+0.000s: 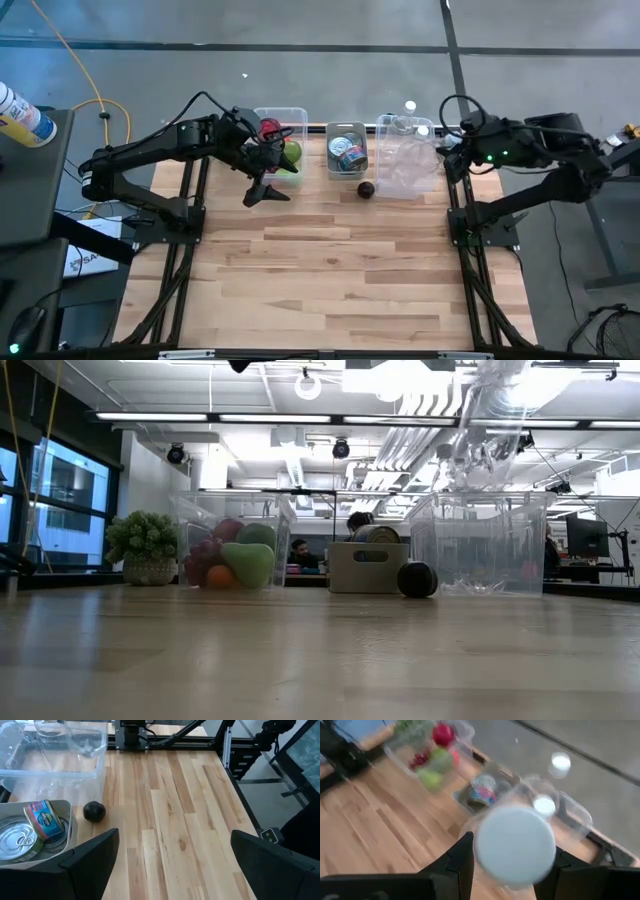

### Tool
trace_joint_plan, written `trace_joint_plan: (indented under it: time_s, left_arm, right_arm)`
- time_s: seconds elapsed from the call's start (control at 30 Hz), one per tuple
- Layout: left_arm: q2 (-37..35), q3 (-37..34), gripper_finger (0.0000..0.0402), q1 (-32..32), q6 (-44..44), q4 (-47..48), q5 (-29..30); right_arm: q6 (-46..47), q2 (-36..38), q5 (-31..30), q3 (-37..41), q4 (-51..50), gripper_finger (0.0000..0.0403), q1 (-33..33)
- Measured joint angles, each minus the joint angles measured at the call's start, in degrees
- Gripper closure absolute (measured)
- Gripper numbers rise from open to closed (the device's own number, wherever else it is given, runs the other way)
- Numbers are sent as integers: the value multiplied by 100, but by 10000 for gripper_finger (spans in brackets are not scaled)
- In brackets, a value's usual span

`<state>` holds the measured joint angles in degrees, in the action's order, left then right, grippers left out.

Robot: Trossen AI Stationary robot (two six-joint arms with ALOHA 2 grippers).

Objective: Pick & Place Food Item
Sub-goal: Put the empty water bottle into the right transparent bin

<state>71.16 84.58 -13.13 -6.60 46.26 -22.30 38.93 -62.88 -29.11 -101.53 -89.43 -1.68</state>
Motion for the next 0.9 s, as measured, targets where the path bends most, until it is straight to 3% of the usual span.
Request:
trace_joint_plan:
  time_s: [0.9]
  left_arm:
    - [0,0,29,-251,16,-39,0]
  right_arm:
    - [-157,-737,-86,228,-65,276,110]
